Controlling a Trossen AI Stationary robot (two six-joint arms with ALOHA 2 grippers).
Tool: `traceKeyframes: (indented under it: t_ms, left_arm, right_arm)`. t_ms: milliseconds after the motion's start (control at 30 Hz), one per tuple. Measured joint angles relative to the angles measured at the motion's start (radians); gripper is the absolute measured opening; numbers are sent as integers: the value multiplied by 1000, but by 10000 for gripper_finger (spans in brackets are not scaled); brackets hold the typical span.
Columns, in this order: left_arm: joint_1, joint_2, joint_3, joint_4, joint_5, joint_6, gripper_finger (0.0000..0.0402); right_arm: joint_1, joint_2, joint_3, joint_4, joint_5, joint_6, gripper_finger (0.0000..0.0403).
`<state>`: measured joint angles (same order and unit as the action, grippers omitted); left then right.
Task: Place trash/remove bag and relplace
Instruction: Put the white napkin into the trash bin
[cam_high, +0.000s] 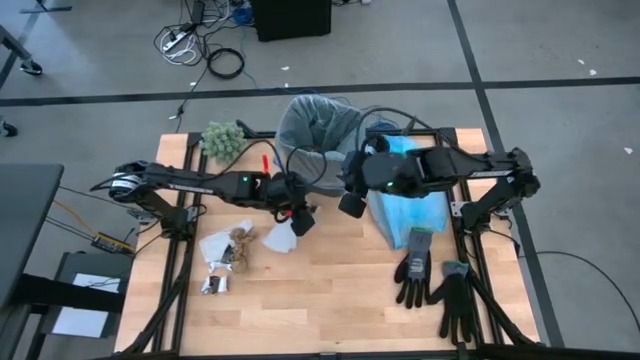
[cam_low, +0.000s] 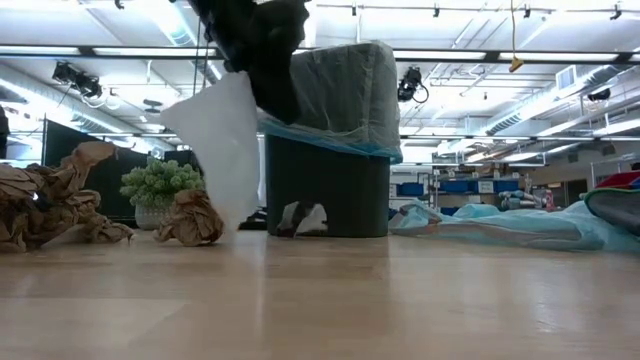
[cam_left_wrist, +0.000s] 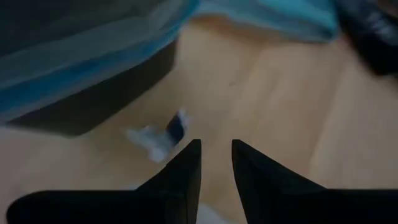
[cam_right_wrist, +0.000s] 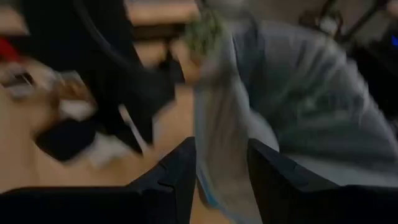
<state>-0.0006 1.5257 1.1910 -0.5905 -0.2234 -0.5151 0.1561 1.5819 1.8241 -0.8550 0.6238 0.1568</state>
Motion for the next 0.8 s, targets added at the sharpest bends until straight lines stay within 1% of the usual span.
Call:
traceKeyframes:
  t_ms: [133, 233, 333, 400, 533, 633, 800]
  left_arm:
    - [23, 0, -1, -226, -86, -103, 99]
    - [37, -9, -1, -329, -98, -148, 99]
    - [31, -44, 3, -319, -76, -147, 96]
    - [31, -60, 23, -318, -63, -146, 88]
    - [42, -65, 75, -330, -49, -134, 47]
    - [42, -68, 143, -332, -43, -99, 10]
    - [42, -68, 304, -370, -55, -33, 7]
  right_arm:
    - [-1, 2, -79, -40, -32, 50, 119]
    - [1, 2, -128, -33, -48, 82, 114]
    - [2, 2, -151, -14, -45, 105, 113]
    - [2, 2, -161, 18, -38, 115, 113]
    - [2, 2, -163, 102, -18, 118, 113]
    - [10, 2, -160, 131, -18, 105, 112]
    - [31, 1, -144, 125, -17, 75, 112]
